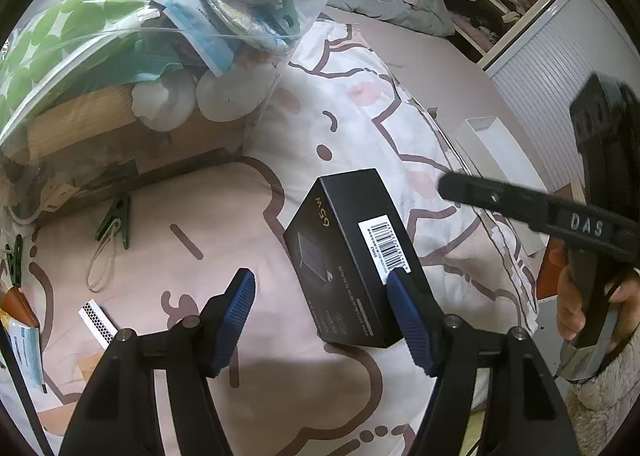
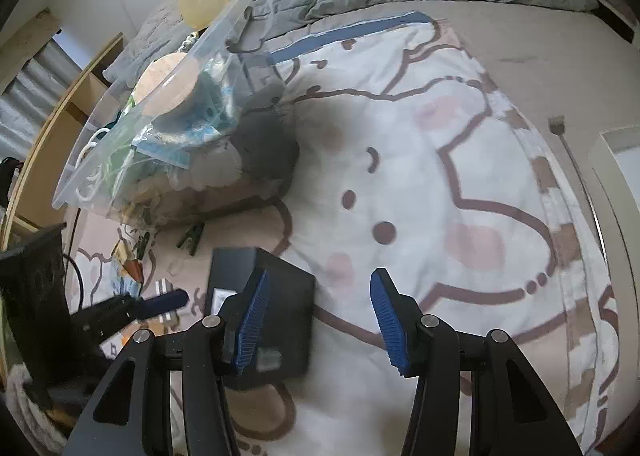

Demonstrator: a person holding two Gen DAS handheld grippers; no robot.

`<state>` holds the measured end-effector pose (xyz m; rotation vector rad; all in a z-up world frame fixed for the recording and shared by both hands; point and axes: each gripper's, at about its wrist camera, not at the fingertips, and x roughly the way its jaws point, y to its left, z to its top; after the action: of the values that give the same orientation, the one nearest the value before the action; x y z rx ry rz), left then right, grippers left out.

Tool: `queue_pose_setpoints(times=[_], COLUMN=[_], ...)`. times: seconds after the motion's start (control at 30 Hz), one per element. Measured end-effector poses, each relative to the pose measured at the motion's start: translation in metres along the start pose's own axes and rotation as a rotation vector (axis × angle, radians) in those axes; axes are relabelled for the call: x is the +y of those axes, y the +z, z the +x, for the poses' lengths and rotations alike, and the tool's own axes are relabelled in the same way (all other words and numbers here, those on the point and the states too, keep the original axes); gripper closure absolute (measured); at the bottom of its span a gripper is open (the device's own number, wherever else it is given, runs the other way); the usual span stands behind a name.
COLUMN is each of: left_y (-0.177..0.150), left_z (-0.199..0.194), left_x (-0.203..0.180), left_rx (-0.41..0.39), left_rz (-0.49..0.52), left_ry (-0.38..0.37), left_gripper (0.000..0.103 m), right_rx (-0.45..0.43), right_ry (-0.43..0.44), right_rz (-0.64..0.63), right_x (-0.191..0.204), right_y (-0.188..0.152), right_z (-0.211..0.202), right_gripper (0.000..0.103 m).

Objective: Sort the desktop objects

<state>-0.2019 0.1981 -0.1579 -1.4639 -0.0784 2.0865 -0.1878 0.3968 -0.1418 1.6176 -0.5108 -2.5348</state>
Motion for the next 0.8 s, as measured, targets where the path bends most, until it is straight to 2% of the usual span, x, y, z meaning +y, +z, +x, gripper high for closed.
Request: queue_pose_setpoints(times=[0.2, 0.4, 0.47, 0.63, 0.7, 0.8], left_y=[0.0, 0.001, 0.001, 0.001, 0.0, 0.001], left_z=[0.0, -0.002, -0.002, -0.002, -0.003, -0.003], left_x=[0.0, 0.0, 0.001, 0.001, 0.002, 0.004], left_rx=[-0.002, -0.002, -0.002, -0.003, -0.004, -0.012], left_rz=[0.002, 0.001, 0.001, 0.004, 0.01, 0.008], left_ry=[-0.002, -0.001, 0.0, 0.001, 0.002, 0.011], left_gripper=[0.033, 0.033, 0.033, 0.032, 0.032, 0.032], right_rx=[-0.006, -0.014, -0.009, 0.032, 0.036, 0.013], right_ry=[-0.031, -0.047, -0.063, -0.095, -0.129, -0.152], right_rz=[-0.052, -0.279, -0.339, -0.482, -0.496, -0.445], right_x=[-0.012, 0.007, 0.016, 0.04, 0.041, 0.032], right_y=[-0.028, -0.071, -0.08, -0.094, -0.094, -0.086], right_z=[-0.004, 0.01, 0.017, 0.038, 0.045, 0.046], right_gripper=[0.05, 0.049, 0.038, 0.038, 0.038, 0.038])
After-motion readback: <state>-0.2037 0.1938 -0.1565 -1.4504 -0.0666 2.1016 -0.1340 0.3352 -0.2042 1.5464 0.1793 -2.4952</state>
